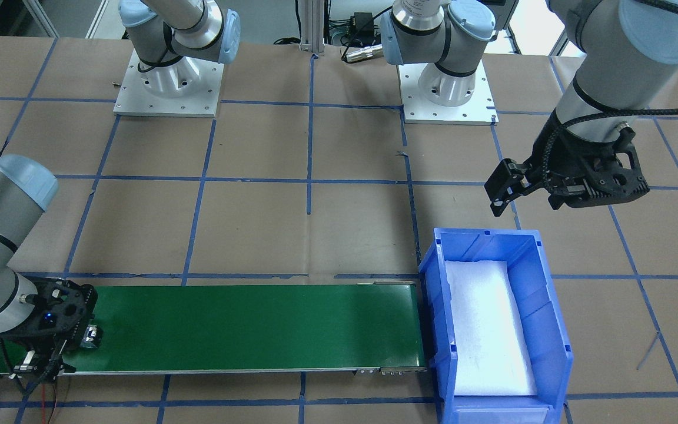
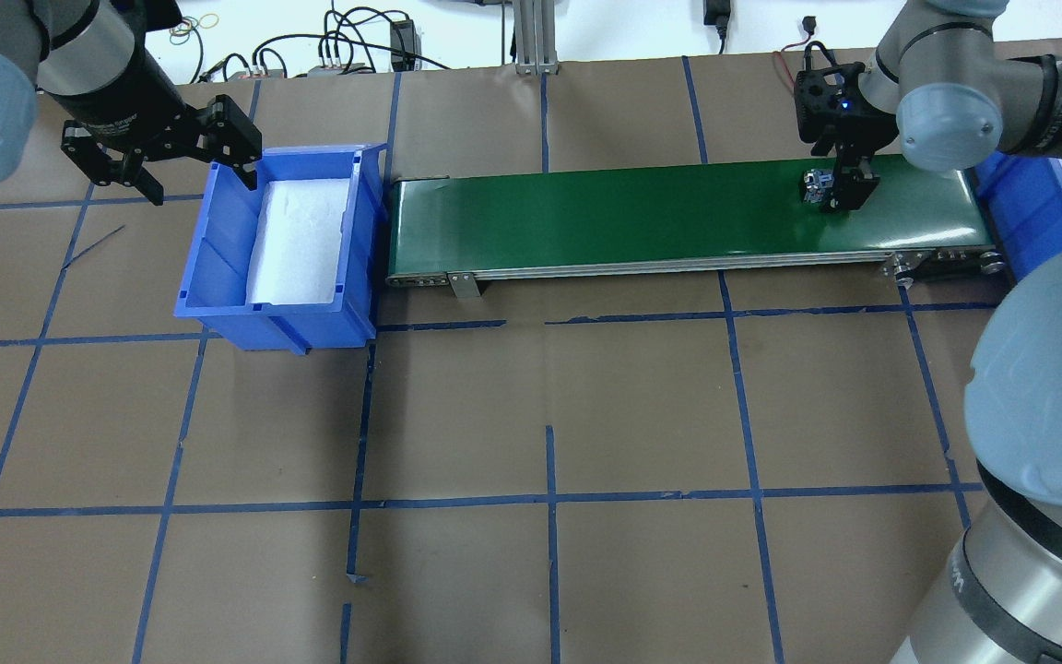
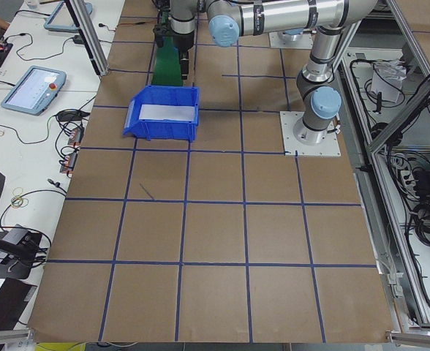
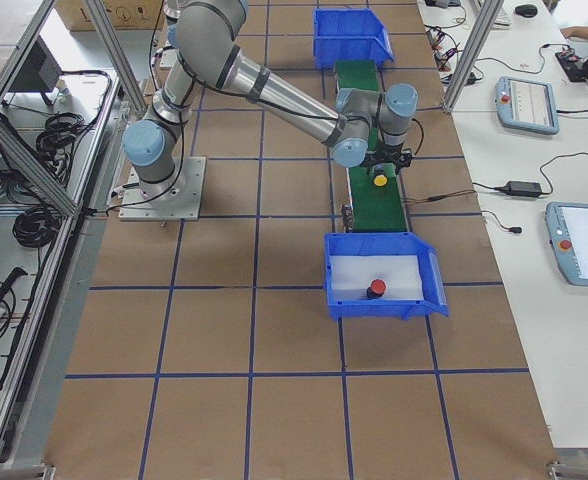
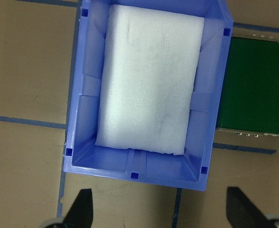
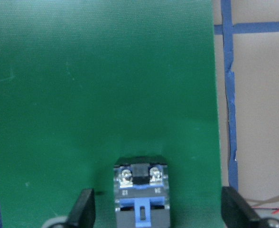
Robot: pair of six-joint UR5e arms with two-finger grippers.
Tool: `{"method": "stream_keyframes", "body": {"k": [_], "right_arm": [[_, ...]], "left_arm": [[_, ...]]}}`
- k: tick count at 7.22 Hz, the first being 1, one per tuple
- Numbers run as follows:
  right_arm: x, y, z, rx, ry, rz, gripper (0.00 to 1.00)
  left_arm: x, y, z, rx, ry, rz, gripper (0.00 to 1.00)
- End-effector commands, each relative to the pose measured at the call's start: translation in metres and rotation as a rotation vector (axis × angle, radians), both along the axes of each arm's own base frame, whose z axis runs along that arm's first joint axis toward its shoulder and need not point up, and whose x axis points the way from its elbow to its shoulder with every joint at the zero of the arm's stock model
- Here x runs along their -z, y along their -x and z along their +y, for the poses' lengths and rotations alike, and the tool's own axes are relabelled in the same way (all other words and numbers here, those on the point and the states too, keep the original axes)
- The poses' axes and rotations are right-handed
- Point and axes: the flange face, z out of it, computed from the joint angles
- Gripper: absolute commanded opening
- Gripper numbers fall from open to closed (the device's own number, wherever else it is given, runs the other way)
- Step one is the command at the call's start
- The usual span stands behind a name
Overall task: Transport two buttons from left to right
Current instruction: 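Grasp the yellow button with the right gripper and lift it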
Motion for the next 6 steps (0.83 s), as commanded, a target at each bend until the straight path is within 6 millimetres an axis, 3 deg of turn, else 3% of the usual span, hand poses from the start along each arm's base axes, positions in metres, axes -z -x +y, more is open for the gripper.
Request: {"method": "stream_keyframes", "body": {"k": [1,2,4,5,6], "right_arm": [[-0.003,0.005,0.001,-0.017,0.004,0.045,0.31],[-0.005,0.007,0.002,-0.016,0.000,0.068,0.11],[-0.008,0.008,0.003,-0.015,0.000,0.076,0.07],[-0.019,0.008,0.002,-0.016,0.017,0.083,0.07],[-0.047,0.009,0.004,-0.076,0.056,0.102,0.08]], "left_arm": [[-0.001,0.000,0.000,-0.001,0.005,0.001,1.00],[-0.001,0.000,0.000,0.000,0.005,0.001,1.00],[-0.001,0.000,0.000,0.000,0.005,-0.001,1.00],[-0.002,0.000,-0.001,0.000,0.006,-0.001,1.00],[-0.002,0.000,-0.001,0.000,0.006,0.001,1.00]]}}
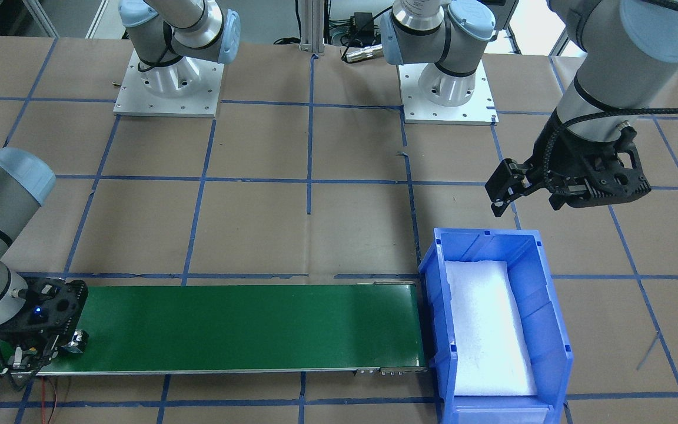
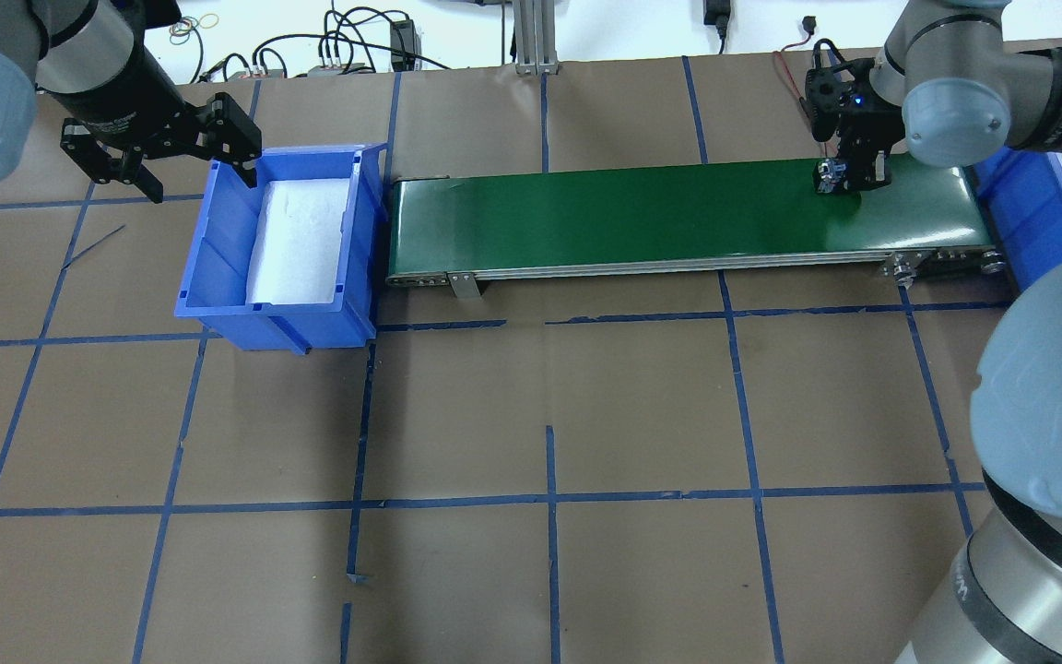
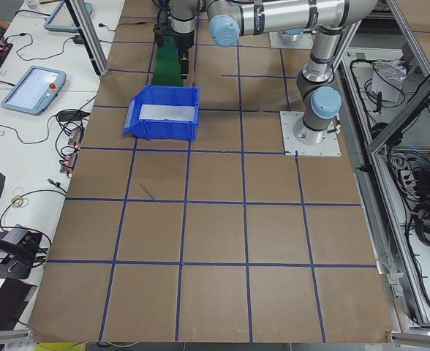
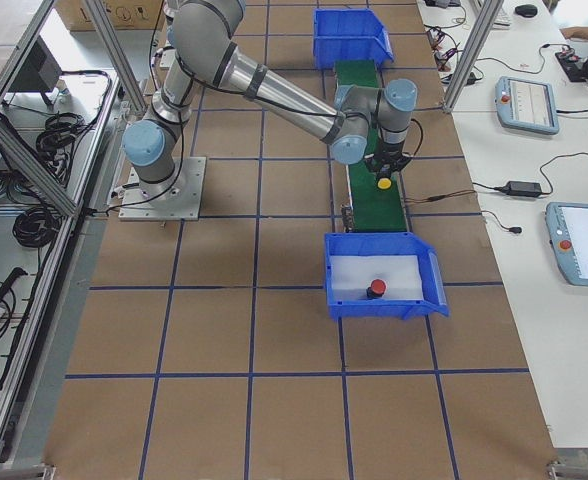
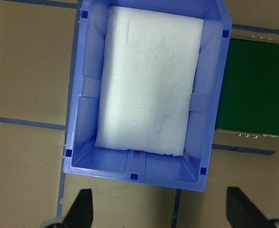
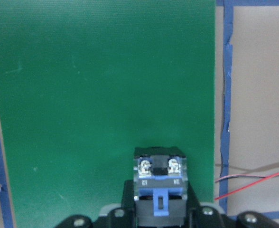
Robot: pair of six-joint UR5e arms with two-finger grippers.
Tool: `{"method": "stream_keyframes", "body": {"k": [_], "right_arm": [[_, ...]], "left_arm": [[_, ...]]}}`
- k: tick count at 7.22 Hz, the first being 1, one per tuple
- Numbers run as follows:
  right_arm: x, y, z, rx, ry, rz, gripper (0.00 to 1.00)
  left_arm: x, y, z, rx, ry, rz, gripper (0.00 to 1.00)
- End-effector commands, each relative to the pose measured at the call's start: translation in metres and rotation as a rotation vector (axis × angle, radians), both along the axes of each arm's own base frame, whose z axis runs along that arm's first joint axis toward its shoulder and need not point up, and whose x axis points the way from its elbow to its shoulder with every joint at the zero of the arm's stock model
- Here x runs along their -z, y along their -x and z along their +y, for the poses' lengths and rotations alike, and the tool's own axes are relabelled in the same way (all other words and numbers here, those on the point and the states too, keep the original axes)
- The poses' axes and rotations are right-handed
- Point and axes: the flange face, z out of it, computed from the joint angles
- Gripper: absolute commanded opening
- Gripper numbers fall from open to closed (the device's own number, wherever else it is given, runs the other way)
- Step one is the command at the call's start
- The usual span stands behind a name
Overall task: Transport two buttons from left to right
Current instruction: 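Grasp the yellow button with the right gripper and lift it, then carry the yellow button into the blue bin at the belt end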
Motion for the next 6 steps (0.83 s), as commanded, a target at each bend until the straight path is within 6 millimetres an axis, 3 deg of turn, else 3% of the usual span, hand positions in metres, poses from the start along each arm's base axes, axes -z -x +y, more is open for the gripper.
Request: {"method": "stream_keyframes", "body": {"k": [1,2,3,5,6], "right_arm": [[-0.051,0.012,0.011,-0.127,0.009,0.069,0.08],[-0.089,0.020,0.031,-0.143,-0.007,0.078,0.08],[-0.111,0.063,0.050,-0.173,-0.035,0.075,0.08],[-0.127,0.172,0.081,-0.080,-0.035,0.068,0.08],[-0.120,0.192,0.085,-0.061,-0.021,0.041,0.08]], "left_arm": [[0.000,0.000,0.000,0.000,-0.001,0.001,1.00],[0.002,0.001,0.001,0.000,-0.005,0.002,1.00],[0.001,0.001,0.000,0.001,-0.003,0.000,1.00],[0.004,0.006,0.007,0.009,-0.023,-0.007,1.00],[0.002,0.006,0.012,0.009,-0.020,-0.005,1.00]]}}
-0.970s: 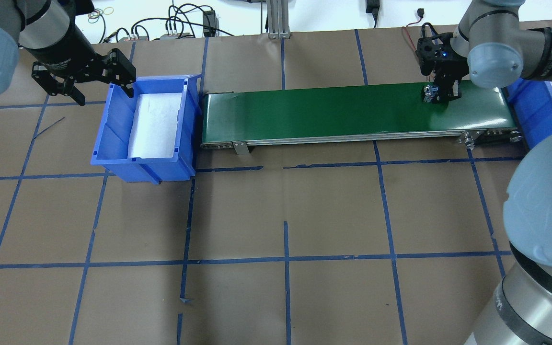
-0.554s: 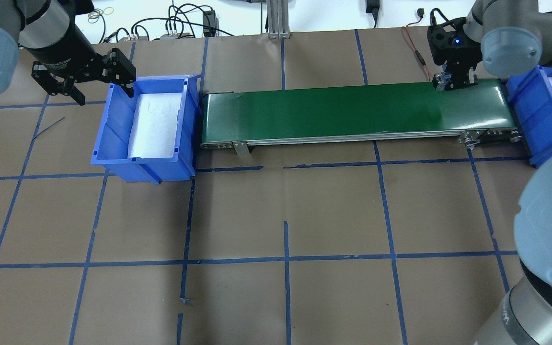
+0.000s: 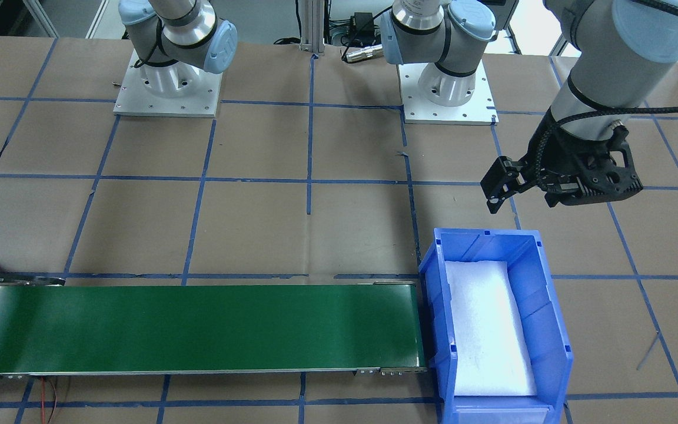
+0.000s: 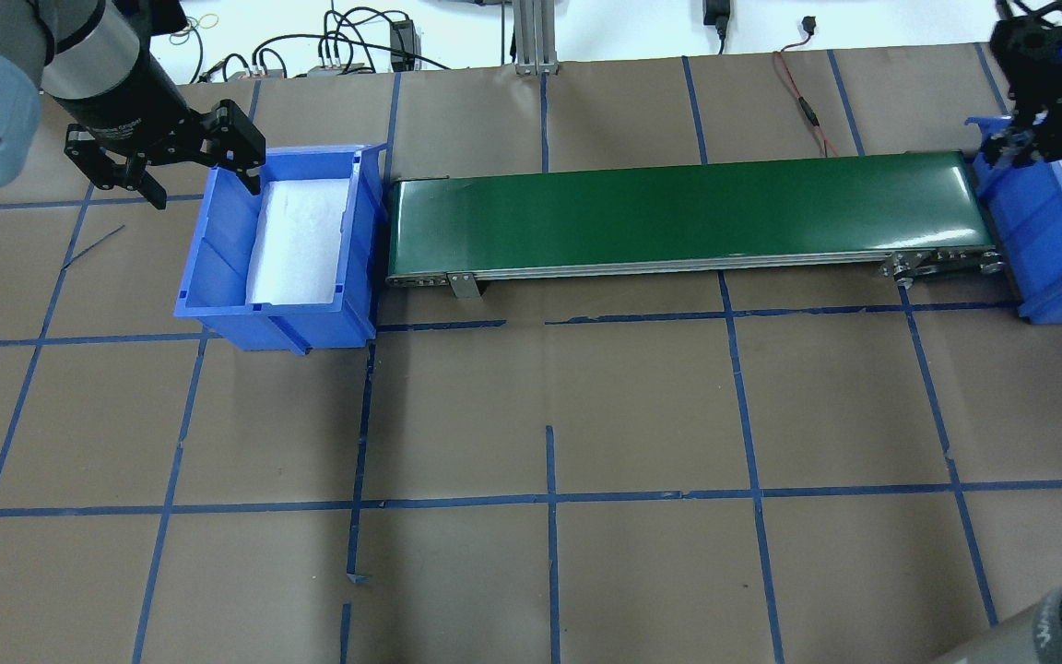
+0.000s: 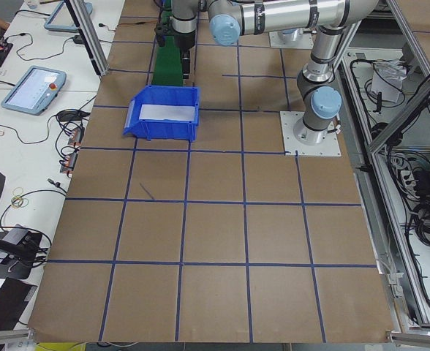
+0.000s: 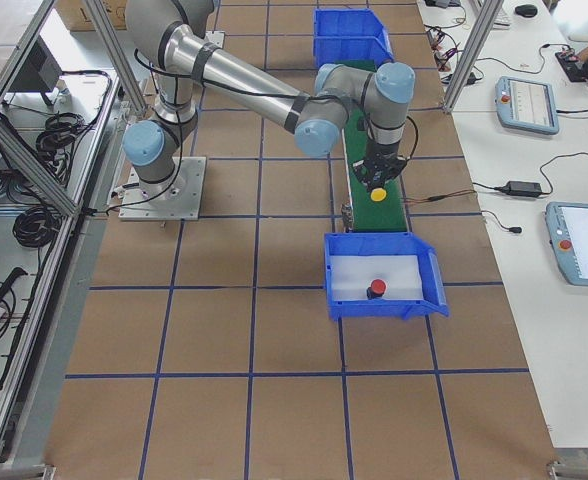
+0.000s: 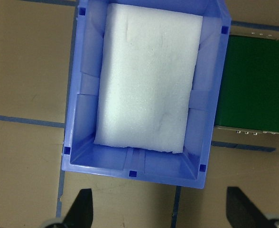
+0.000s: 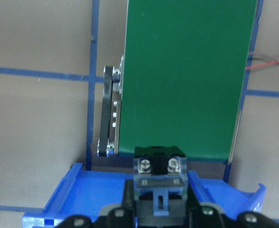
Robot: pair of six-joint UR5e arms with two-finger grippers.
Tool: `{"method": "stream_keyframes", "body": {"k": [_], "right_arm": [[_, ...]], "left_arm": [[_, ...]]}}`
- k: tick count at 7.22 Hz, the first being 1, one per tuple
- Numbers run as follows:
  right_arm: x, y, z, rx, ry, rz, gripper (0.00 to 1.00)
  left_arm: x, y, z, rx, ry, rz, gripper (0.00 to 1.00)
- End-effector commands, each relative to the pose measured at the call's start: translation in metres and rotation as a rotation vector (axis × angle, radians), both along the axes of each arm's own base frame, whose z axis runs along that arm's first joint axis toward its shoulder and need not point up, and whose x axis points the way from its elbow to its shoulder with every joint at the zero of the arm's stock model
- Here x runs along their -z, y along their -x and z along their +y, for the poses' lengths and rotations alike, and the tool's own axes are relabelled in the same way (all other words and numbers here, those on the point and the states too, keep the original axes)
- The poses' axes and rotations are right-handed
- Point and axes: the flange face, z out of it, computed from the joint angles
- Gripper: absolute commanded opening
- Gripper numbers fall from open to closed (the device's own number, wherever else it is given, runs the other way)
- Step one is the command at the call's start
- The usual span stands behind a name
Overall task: Transport two buttons from left to right
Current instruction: 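Carry the yellow button into the blue bin at the belt end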
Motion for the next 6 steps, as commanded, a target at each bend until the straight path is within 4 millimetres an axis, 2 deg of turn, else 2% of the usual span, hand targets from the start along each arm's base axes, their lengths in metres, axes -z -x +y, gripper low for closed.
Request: {"method": "stream_keyframes", "body": {"k": [1,2,3,4,5,6], "right_arm": [[0.006,0.062,0.016,0.060,0.034,-0.061,0.07],[0.016,0.098,0.021,0.081,0.039,-0.086,0.07],[0.040,0.142,0.032,0.110,0.058,-0.161,0.07],[0.054,0.164,0.034,0.080,0.085,-0.136,0.07],[0.089,0.175,0.026,0.065,0.060,-0.153,0.07],[0.108,0.180,0.025,0.072,0.026,-0.153,0.08]], "left_arm": [[0.002,0.003,0.012,0.003,-0.010,-0.001,1.00],[0.006,0.004,0.020,0.003,-0.017,0.000,1.00],[0.009,0.004,0.022,0.001,-0.023,0.002,1.00],[0.005,0.004,0.024,0.003,-0.016,0.000,1.00],[0.004,0.005,0.025,0.003,-0.014,0.001,1.00],[0.004,0.004,0.024,0.003,-0.013,0.001,1.00]]}}
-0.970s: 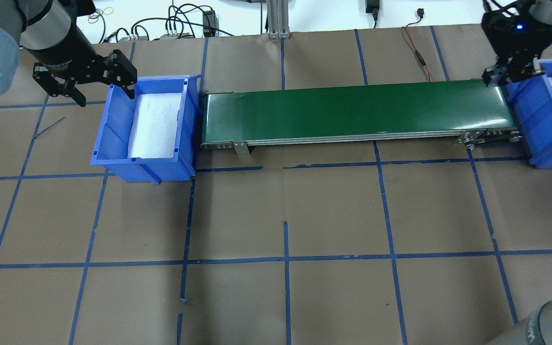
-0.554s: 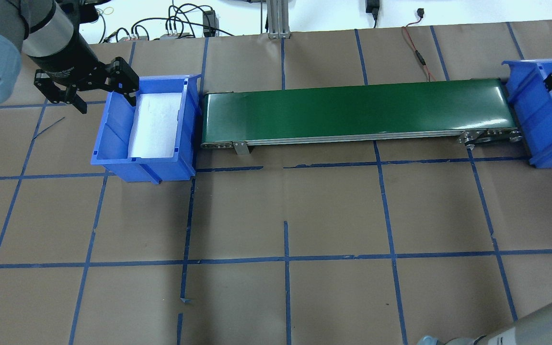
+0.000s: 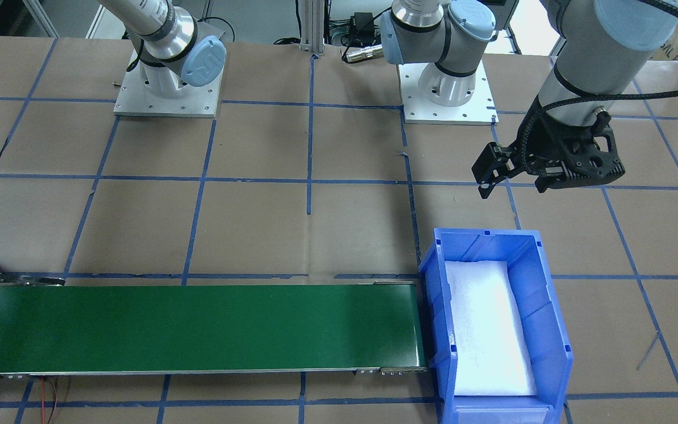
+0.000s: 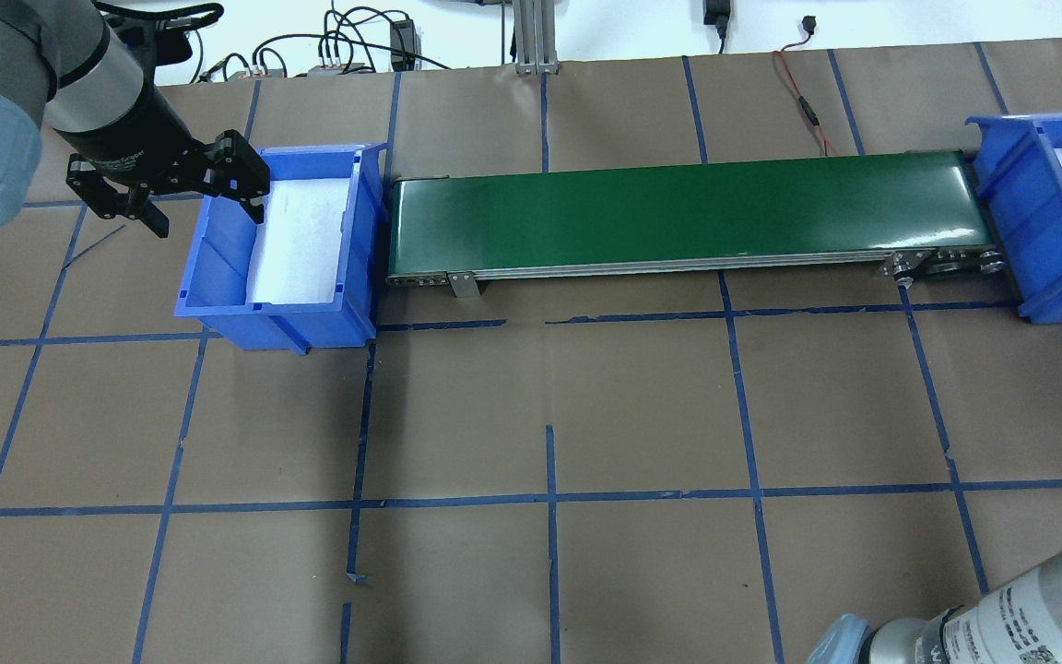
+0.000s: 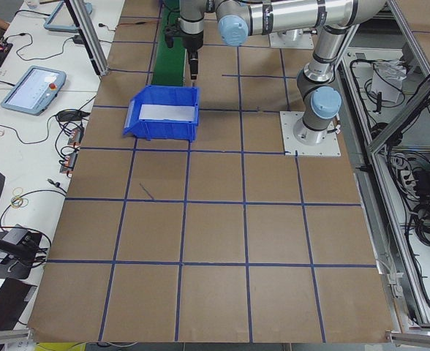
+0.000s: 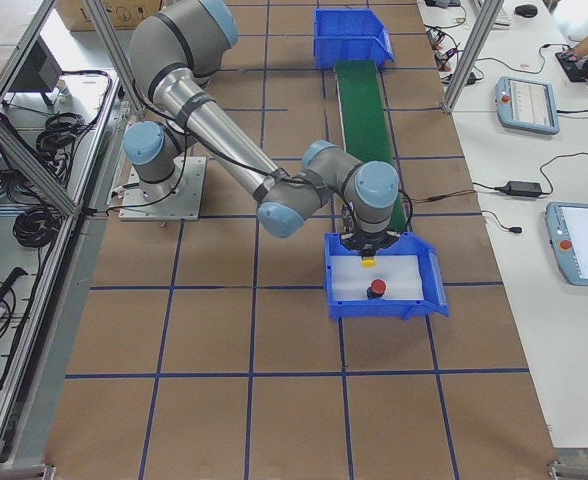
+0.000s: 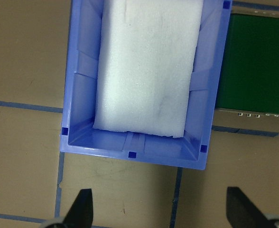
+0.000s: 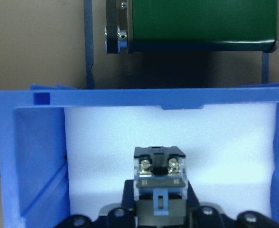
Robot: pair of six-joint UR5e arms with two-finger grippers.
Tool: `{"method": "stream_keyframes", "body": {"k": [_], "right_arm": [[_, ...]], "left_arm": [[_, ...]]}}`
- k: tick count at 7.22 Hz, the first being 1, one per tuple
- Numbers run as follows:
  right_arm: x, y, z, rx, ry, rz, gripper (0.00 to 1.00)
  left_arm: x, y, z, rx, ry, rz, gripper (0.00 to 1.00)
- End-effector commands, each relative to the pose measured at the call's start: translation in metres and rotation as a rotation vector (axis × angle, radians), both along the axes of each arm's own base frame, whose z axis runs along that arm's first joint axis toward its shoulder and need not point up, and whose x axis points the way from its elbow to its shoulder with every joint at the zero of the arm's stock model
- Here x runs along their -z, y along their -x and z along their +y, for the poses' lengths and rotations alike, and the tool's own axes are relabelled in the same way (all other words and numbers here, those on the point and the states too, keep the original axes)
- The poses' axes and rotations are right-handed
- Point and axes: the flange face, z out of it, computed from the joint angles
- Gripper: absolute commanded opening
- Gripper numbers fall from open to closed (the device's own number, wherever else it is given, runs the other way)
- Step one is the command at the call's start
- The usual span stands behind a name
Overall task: Transport two buttons from left to right
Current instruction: 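Carry the yellow button into the blue bin at the belt end, then release the yellow button beside the red button in the bin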
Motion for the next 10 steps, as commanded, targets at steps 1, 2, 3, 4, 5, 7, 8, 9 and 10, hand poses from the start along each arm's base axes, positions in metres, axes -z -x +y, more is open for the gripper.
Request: {"method": "stream_keyframes", "body": {"k": [1,2,3,4,5,7,8,9,10], "right_arm": [[0.033,0.018,0.002,0.000,-0.073,0.050,0.08],[0.041,0.022,0.000,0.001,-0.079,0.068,0.08],[0.051,0.024,-0.002,0.002,-0.092,0.061,0.08],[0.053,0.023,-0.001,0.005,-0.094,0.057,0.08],[0.057,0.022,0.000,0.006,-0.098,0.051,0.08],[0.067,0.019,0.001,0.002,-0.114,0.036,0.08],[0.077,0.018,0.003,0.002,-0.124,0.019,0.09],[0.083,0.015,0.006,-0.004,-0.127,0.010,0.08],[0.084,0.014,0.005,-0.007,-0.127,0.008,0.09]], "left_arm": [[0.000,-0.001,0.001,-0.001,0.001,0.000,1.00],[0.001,-0.002,-0.001,-0.001,0.001,0.000,1.00],[0.002,-0.003,-0.003,-0.004,0.005,0.000,1.00],[0.005,-0.003,-0.004,-0.003,0.002,0.000,1.00],[0.005,-0.003,-0.004,-0.004,0.001,0.000,1.00],[0.001,-0.003,-0.004,-0.004,0.005,0.000,1.00],[-0.001,-0.003,-0.004,-0.004,0.009,-0.002,1.00],[-0.001,-0.004,-0.004,-0.009,0.006,-0.003,1.00],[-0.003,-0.004,-0.005,-0.009,0.011,-0.005,1.00]]}}
